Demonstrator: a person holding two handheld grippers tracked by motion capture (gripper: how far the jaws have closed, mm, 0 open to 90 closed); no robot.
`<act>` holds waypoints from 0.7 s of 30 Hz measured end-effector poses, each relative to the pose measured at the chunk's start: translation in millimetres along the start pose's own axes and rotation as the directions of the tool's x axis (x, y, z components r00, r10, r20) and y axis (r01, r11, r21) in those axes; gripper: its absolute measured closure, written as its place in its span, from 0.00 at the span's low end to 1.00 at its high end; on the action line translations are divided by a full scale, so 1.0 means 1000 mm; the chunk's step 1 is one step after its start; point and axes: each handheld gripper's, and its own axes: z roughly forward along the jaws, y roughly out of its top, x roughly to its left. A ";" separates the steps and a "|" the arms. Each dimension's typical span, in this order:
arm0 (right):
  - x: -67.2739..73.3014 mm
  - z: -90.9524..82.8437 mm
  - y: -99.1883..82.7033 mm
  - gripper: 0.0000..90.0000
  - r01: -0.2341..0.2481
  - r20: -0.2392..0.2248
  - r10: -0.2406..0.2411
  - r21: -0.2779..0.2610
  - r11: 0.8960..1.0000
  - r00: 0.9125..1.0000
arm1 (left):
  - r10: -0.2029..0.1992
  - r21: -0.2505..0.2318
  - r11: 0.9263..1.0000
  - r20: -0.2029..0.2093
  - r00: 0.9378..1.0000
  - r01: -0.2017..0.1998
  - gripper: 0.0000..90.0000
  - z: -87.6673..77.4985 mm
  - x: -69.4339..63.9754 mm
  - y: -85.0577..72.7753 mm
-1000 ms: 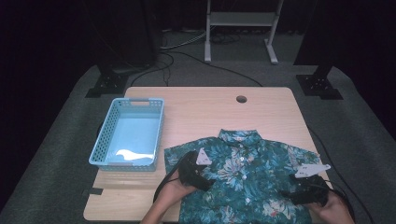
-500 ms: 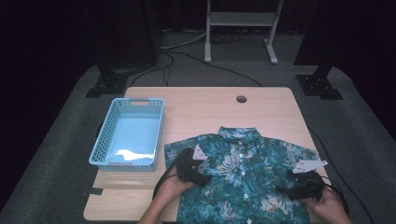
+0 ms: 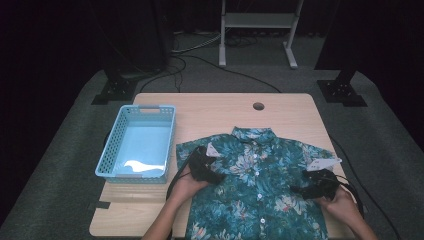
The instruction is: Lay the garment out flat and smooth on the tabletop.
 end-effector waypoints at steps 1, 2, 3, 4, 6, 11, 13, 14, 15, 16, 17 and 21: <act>-0.001 0.001 0.001 0.23 0.000 0.001 0.000 -0.002 1.000 1.000 | -0.001 -0.003 1.000 -0.003 1.000 0.001 0.11 0.001 0.002 0.001; -0.002 0.002 0.002 0.23 -0.004 0.002 0.004 0.000 1.000 1.000 | -0.002 -0.002 1.000 -0.005 1.000 0.002 0.11 0.002 0.003 0.002; -0.003 0.003 0.004 0.23 -0.002 0.003 0.002 0.000 1.000 1.000 | -0.005 -0.005 1.000 -0.006 1.000 0.005 0.11 0.002 0.004 0.002; -0.004 0.004 0.005 0.23 -0.003 0.004 0.003 -0.001 1.000 1.000 | -0.004 -0.004 1.000 -0.008 1.000 0.004 0.11 0.003 0.006 0.003; -0.007 0.006 0.007 0.23 -0.004 0.005 0.004 0.001 1.000 1.000 | -0.008 -0.006 1.000 -0.011 1.000 0.008 0.11 0.004 0.008 0.004; -0.014 0.011 0.014 0.22 -0.009 0.007 0.008 0.008 1.000 1.000 | -0.018 -0.015 1.000 -0.017 1.000 0.018 0.11 0.007 0.013 0.007; -0.016 0.013 0.017 0.22 -0.014 0.009 0.014 0.009 1.000 1.000 | -0.021 -0.018 1.000 -0.022 1.000 0.020 0.11 0.008 0.015 0.007; -0.017 0.014 0.019 0.22 -0.014 0.011 0.014 0.010 1.000 1.000 | -0.025 -0.020 1.000 -0.023 0.999 0.024 0.11 0.008 0.016 0.008; -0.018 0.015 0.020 0.22 -0.015 0.012 0.014 0.007 1.000 1.000 | -0.026 -0.016 1.000 -0.024 0.999 0.026 0.11 0.009 0.017 0.009; -0.019 0.016 0.021 0.22 -0.020 0.015 0.020 0.005 1.000 1.000 | -0.024 -0.010 1.000 -0.025 0.999 0.024 0.11 0.009 0.018 0.010; -0.020 0.017 0.022 0.22 -0.020 0.015 0.020 0.003 1.000 1.000 | -0.028 -0.010 1.000 -0.026 0.999 0.028 0.11 0.010 0.018 0.010; -0.021 0.020 0.025 0.22 -0.031 0.020 0.031 -0.002 1.000 0.999 | -0.034 -0.032 0.999 -0.030 0.999 0.033 0.11 0.011 0.022 0.010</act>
